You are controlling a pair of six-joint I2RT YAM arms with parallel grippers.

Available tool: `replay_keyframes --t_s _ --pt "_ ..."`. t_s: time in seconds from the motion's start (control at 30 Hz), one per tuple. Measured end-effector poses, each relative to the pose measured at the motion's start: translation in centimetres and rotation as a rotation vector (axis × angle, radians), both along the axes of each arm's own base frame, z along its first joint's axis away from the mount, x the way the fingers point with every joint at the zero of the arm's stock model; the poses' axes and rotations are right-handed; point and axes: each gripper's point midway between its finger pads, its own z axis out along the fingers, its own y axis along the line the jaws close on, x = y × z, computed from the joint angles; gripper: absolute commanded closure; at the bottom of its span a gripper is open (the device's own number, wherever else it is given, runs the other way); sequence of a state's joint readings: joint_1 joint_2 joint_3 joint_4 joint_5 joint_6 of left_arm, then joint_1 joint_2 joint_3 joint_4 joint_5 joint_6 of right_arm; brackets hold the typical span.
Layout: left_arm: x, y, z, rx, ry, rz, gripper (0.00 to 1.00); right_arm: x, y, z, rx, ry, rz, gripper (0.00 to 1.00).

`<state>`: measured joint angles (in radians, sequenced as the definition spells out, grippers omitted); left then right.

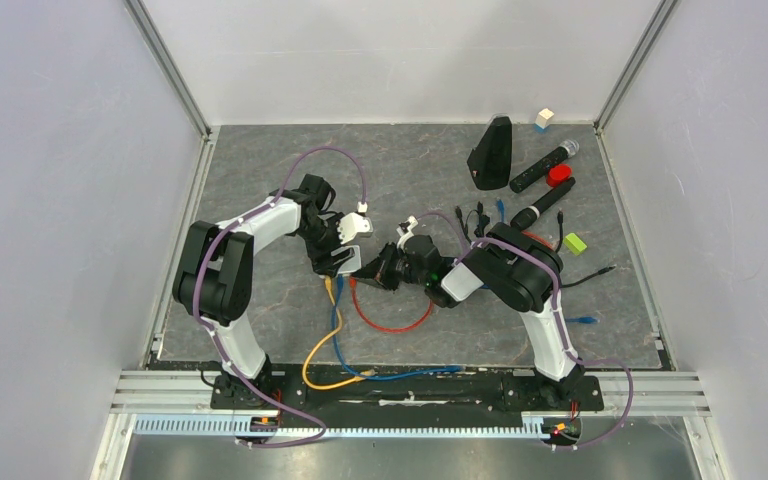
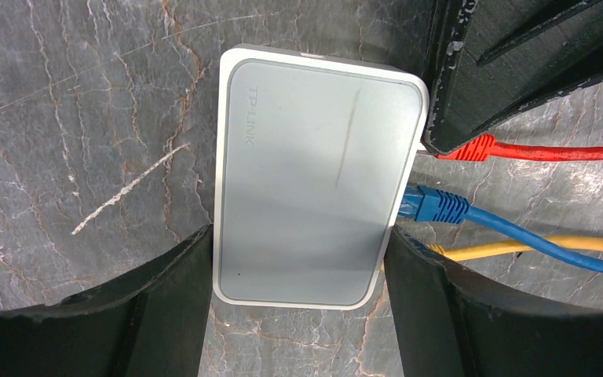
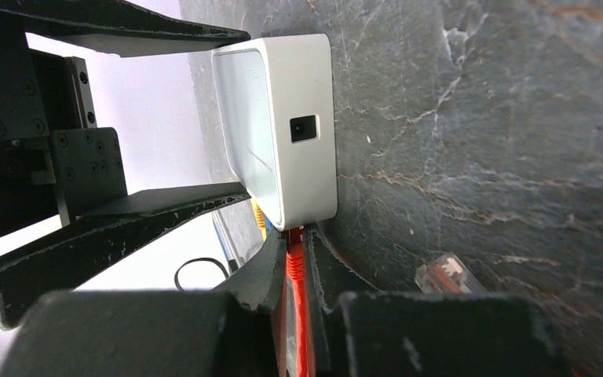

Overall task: Pull the plug from the switch port
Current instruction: Pull the connector from the switch port.

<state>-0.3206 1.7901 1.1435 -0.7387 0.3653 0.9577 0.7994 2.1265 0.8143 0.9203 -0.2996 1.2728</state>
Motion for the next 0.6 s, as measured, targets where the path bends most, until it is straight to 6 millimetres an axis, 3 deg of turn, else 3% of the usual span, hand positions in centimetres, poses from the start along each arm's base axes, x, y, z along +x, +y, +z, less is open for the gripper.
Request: replay_keyframes --t_s 0.07,0.2,0.6 --pt "-0.01 0.00 0.00 0.000 0.000 0.000 0.43 0.00 -0.01 -0.01 -0.002 -0.004 0.002 0.75" --pt "-0.16 -0.04 0.03 -0.002 0.007 -0.001 0.43 -0.07 0.06 0.25 0.010 -0.005 0.000 0.63" --pt "-0.54 0.14 0.27 0.006 0.029 0.000 0.44 -0.49 0.73 0.67 0.036 0.024 -0.025 0.65"
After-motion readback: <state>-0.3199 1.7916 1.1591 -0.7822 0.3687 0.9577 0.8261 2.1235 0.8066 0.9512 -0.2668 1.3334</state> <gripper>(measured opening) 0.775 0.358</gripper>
